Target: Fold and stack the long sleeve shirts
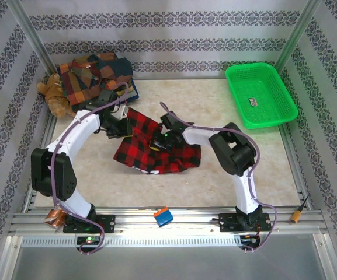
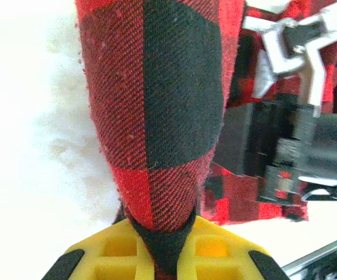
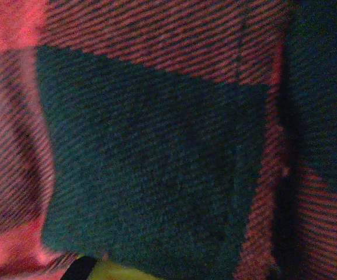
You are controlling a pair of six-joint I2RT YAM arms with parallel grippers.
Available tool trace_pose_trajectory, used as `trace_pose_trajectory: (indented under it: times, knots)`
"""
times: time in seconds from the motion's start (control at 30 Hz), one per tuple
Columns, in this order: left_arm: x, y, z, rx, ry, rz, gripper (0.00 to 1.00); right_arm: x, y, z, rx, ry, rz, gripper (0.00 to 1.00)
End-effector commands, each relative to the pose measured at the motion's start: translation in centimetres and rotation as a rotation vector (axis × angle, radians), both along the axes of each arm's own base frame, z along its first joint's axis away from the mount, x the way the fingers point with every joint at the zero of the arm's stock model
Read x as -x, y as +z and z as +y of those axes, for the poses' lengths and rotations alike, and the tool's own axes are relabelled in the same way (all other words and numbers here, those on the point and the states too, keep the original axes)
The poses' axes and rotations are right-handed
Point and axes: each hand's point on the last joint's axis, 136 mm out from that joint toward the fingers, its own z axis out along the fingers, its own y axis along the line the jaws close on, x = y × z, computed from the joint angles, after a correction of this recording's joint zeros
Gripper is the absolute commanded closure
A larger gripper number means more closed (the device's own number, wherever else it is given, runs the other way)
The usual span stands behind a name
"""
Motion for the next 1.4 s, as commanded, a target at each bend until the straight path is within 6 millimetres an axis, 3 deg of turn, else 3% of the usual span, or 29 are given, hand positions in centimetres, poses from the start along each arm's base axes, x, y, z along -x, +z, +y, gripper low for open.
trace_pose_trajectory:
  times: [0.0, 0.17, 0.27, 0.37, 0.7, 0.97, 1.23, 1.37]
  knots:
    - [1.5, 3.5, 2.2, -0.126, -0.050, -0.030, 1.00, -1.0, -1.9, 2.5, -0.012, -0.119, 0.104, 0.94]
    - [1.2, 5.0, 1.6, -0.160, -0.081, -0.043, 1.00, -2.9, -0.1, 7.0, -0.109, -0.157, 0.146, 0.89]
    - [1.1, 4.9, 0.9, -0.214, -0.113, -0.040, 1.00, -3.4, 0.1, 7.9, -0.129, -0.167, 0.178, 0.85]
    - [0.8, 4.8, -0.3, -0.232, -0.134, -0.035, 1.00, -3.7, 0.3, 7.4, -0.126, -0.174, 0.173, 0.80]
    - [1.6, 1.0, -2.2, -0.388, -0.237, 0.027, 1.00, -5.0, 2.5, 0.3, -0.060, -0.194, 0.102, 0.53]
    - [1.6, 0.0, -4.6, -0.424, -0.283, 0.023, 1.00, -5.7, 4.6, -4.1, -0.043, -0.209, 0.076, 0.44]
    - [0.8, 1.0, -2.0, -0.482, -0.230, 0.008, 1.00, -4.4, 6.0, -8.5, 0.059, -0.144, 0.060, 0.42]
    - [0.9, 1.7, -1.1, -0.520, -0.255, 0.006, 1.00, -4.2, 6.5, -11.9, 0.133, -0.149, 0.013, 0.40]
